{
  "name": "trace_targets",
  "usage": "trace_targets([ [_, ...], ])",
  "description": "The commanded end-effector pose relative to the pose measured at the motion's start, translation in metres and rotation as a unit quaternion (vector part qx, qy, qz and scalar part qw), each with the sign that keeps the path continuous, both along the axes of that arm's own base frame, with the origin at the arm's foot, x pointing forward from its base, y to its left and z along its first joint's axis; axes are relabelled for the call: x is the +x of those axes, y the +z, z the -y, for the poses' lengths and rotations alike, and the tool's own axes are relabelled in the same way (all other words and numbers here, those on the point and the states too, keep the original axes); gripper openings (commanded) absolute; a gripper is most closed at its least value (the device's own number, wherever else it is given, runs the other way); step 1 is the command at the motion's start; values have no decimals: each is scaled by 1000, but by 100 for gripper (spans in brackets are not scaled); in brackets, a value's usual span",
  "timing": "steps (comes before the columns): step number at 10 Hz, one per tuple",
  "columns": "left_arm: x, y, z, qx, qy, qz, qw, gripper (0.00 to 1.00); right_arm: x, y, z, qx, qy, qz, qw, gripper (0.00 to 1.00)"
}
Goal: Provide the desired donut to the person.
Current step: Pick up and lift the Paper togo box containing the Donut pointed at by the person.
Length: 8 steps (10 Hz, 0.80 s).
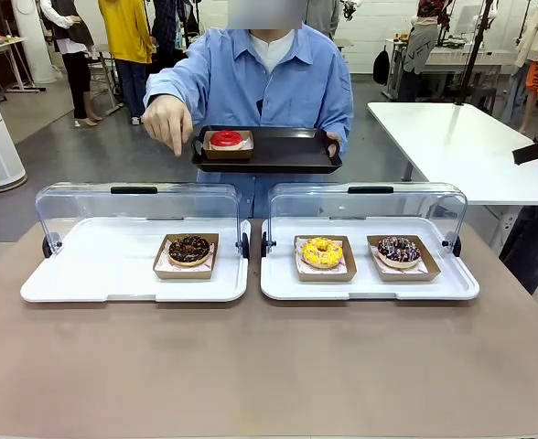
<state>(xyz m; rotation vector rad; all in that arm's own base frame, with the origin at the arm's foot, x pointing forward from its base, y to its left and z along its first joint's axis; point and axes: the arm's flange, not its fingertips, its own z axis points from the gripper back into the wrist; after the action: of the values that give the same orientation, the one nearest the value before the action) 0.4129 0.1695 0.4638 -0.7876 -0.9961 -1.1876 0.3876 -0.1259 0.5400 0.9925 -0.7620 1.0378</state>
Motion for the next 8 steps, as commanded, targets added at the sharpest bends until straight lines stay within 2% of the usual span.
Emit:
trace_targets([
  [1, -1, 0, -1, -2, 0, 0, 1000, 100, 0, 0, -1, 4, 3, 1, 1000, 100],
  [8, -1, 0, -1, -2, 0, 0, 1000, 100, 0, 0, -1, 4, 3, 1, 1000, 100],
])
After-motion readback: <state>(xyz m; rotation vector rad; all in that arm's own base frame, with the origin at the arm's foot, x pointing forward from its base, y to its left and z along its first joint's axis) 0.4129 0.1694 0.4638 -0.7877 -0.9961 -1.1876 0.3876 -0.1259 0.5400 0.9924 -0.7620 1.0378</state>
